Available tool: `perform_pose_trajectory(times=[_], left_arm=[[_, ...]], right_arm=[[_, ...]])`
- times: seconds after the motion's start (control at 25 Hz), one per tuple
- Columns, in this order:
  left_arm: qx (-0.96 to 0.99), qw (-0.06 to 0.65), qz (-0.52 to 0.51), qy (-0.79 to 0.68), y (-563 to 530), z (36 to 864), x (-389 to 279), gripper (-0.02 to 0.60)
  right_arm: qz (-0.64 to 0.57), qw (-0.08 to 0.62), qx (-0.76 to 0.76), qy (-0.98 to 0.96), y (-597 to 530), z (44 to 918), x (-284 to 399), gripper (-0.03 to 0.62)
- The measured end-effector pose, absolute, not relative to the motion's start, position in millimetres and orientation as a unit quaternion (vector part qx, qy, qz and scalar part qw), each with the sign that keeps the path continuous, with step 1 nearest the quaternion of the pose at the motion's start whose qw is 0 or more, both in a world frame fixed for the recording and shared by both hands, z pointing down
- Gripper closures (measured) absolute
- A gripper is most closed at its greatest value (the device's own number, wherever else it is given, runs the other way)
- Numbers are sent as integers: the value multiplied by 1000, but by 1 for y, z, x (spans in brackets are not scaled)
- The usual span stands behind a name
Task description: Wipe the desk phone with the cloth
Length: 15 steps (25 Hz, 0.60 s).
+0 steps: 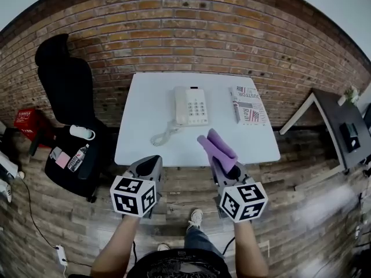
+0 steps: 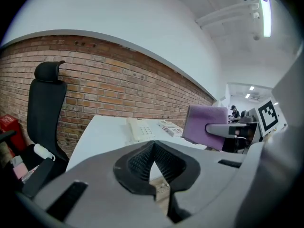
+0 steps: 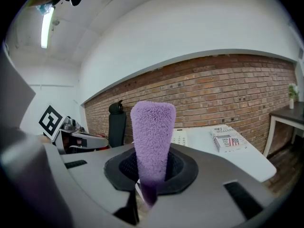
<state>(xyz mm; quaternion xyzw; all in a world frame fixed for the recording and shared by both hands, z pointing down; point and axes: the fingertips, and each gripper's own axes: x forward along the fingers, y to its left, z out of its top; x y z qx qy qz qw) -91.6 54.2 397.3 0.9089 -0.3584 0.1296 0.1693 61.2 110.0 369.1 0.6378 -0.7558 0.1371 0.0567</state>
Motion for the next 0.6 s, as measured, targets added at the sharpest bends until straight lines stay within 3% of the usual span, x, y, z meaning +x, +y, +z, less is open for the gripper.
perform_pose_trajectory(times=[0.6], left_arm=[[876,185,137,-423,-46,397,-9,577]], right_arm=[[164,69,576,-798,-7,381,154,549]])
